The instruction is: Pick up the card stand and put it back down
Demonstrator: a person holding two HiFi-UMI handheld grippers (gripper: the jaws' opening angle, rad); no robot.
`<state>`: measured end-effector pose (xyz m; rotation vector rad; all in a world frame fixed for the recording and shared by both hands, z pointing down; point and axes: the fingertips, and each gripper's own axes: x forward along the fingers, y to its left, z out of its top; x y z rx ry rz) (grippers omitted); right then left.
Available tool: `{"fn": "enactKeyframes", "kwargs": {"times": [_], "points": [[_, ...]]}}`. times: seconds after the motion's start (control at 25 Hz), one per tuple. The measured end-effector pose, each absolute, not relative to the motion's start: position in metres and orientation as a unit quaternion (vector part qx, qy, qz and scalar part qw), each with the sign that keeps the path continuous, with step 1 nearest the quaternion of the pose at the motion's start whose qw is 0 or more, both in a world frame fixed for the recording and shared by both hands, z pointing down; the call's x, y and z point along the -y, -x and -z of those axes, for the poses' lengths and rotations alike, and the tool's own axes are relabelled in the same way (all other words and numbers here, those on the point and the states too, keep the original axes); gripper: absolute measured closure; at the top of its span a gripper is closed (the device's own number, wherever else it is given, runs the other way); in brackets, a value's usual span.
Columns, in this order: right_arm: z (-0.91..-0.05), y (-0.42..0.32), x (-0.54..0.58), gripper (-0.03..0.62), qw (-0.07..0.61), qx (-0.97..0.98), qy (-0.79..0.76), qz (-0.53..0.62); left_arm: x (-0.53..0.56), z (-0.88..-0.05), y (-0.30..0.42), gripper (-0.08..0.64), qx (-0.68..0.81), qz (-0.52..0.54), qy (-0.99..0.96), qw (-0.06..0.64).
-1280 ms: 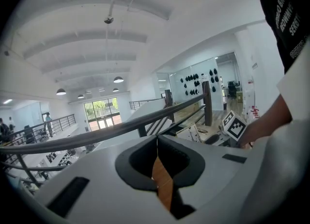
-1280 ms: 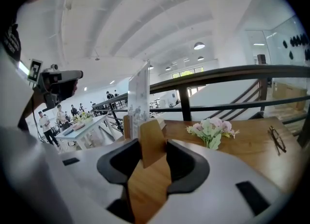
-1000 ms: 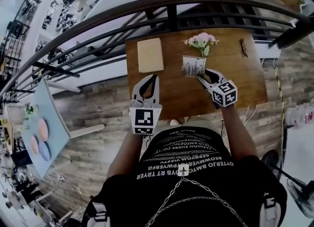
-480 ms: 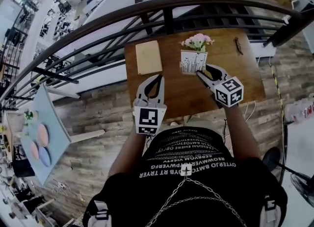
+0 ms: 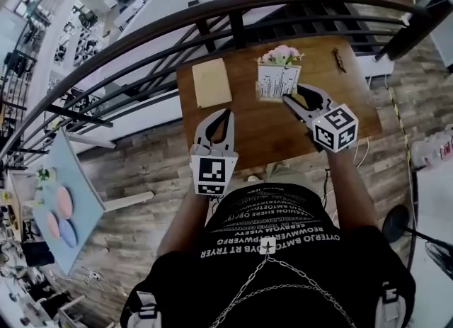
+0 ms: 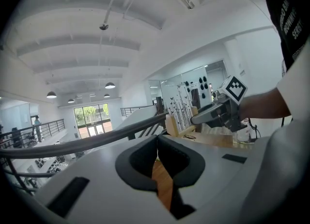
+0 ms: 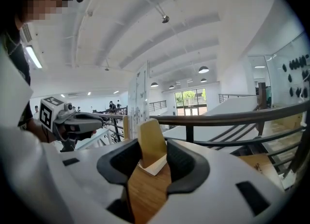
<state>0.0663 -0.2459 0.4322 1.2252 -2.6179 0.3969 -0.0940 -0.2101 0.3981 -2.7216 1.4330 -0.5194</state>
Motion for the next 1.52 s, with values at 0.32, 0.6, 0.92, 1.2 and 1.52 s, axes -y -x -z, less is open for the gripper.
{"fn": "enactKeyframes", "kwargs": {"times": [0.32,0.6,0.92,1.2,1.52], "points": [[-0.416,-0.063,0.241,0.411,0.099,0.894,-0.419,-0.125,0.204,-0.403,0.097,0.532,-0.454,0.171,0.875,0.010],[-0.407,-0.068,0.243,0.411,0.094,0.894,-0.422,-0.118,0.208,-0.404,0.093,0.532,-0.449,0.169,0.877,0.011],[-0.404,-0.076,0.251,0.411,0.098,0.891,-0.430,-0.109,0.218,-0.404,0.090,0.532,-0.448,0.169,0.878,0.005],[-0.416,-0.080,0.264,0.411,0.111,0.892,-0.423,-0.114,0.231,-0.415,0.087,0.532,-0.450,0.174,0.876,-0.005],[-0.443,-0.090,0.287,0.411,0.121,0.890,-0.417,-0.138,0.253,-0.426,0.085,0.532,-0.458,0.180,0.870,-0.019]]}}
